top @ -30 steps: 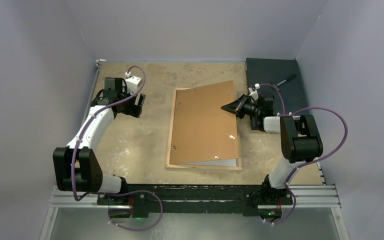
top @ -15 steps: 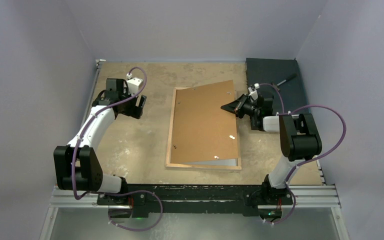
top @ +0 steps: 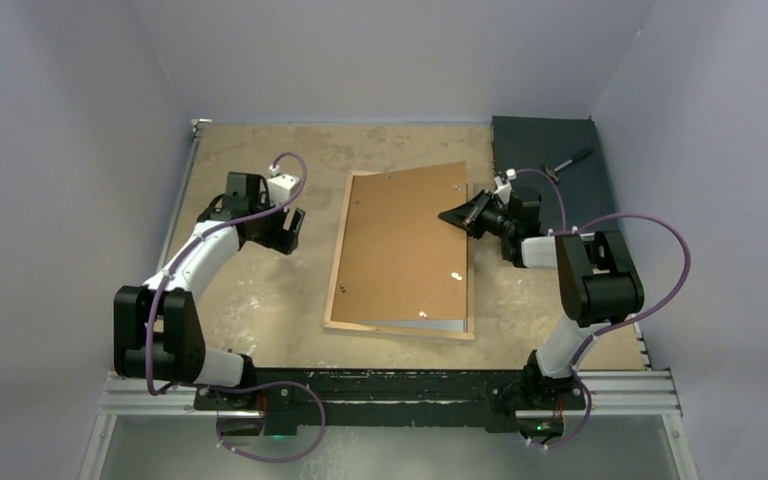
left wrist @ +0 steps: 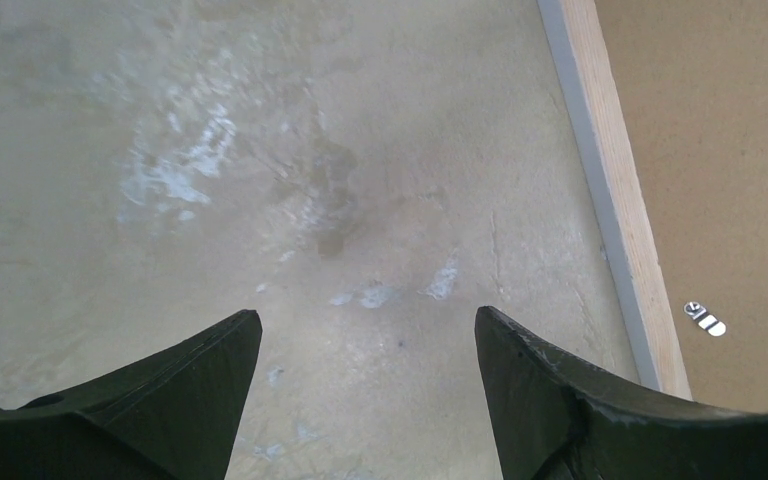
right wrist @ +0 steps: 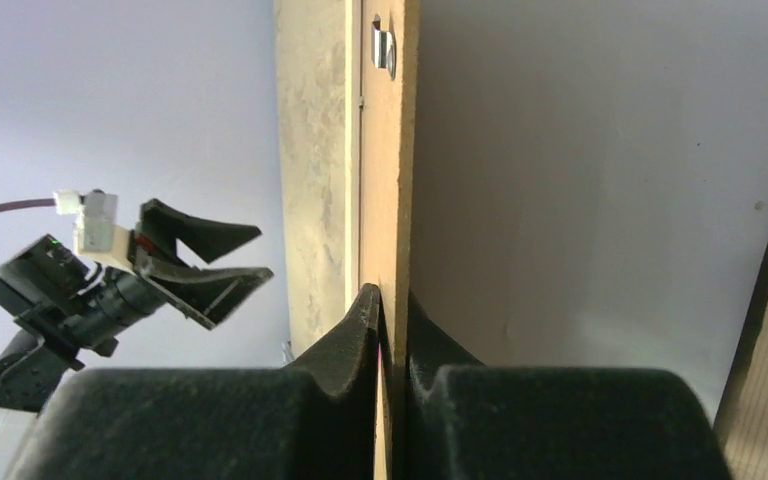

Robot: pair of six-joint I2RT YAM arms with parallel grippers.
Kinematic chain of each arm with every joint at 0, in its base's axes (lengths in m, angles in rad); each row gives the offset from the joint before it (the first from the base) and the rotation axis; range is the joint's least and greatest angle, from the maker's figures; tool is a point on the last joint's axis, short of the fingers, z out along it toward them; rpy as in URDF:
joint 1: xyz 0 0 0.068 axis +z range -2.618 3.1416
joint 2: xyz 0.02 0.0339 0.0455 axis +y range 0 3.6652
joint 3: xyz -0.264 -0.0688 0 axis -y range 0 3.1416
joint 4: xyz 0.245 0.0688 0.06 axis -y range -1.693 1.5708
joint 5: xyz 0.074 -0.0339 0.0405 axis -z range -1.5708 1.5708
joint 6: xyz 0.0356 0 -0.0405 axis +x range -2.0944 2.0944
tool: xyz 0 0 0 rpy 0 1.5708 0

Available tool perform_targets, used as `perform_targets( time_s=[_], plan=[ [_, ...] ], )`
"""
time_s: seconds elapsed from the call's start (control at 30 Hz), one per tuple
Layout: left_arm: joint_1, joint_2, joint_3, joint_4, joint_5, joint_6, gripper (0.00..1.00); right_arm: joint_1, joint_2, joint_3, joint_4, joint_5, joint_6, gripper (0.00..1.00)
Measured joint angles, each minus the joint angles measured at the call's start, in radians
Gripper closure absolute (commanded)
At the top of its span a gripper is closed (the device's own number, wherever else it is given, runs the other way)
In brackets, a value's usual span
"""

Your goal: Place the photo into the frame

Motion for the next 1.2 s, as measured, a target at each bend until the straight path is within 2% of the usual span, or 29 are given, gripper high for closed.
perform_targets(
  time_s=[0.1, 0.3, 0.4, 0.53, 0.87, 1.03, 1.2],
  plan=[
    [-0.013, 0.000, -0.072, 0.024, 0.015, 0.000, 0.23, 0.011, -0.001, -0.010, 0.012, 0.025, -0.003, 0.81],
    [-0.060, 0.030, -0.103, 0.056, 0.020, 0.000, 0.23, 0.045, 0.006, 0.010, -0.060, 0.092, -0.087, 0.53],
    [-0.063, 0.029, -0.103, 0.073, 0.022, 0.000, 0.23, 0.079, 0.006, 0.065, -0.182, 0.142, -0.161, 0.27],
    [-0.063, 0.013, -0.105, 0.081, 0.022, 0.001, 0.23, 0.120, -0.012, 0.153, -0.373, 0.249, -0.282, 0.02],
    [-0.063, -0.024, -0.105, 0.084, 0.011, 0.000, 0.23, 0.206, -0.055, 0.319, -0.717, 0.534, -0.465, 0.01],
    [-0.063, -0.026, -0.105, 0.084, 0.002, 0.000, 0.23, 0.236, -0.070, 0.356, -0.822, 0.664, -0.525, 0.01],
    [-0.063, -0.030, -0.105, 0.084, 0.002, 0.000, 0.23, 0.237, -0.106, 0.366, -0.867, 0.721, -0.559, 0.01]
  ],
)
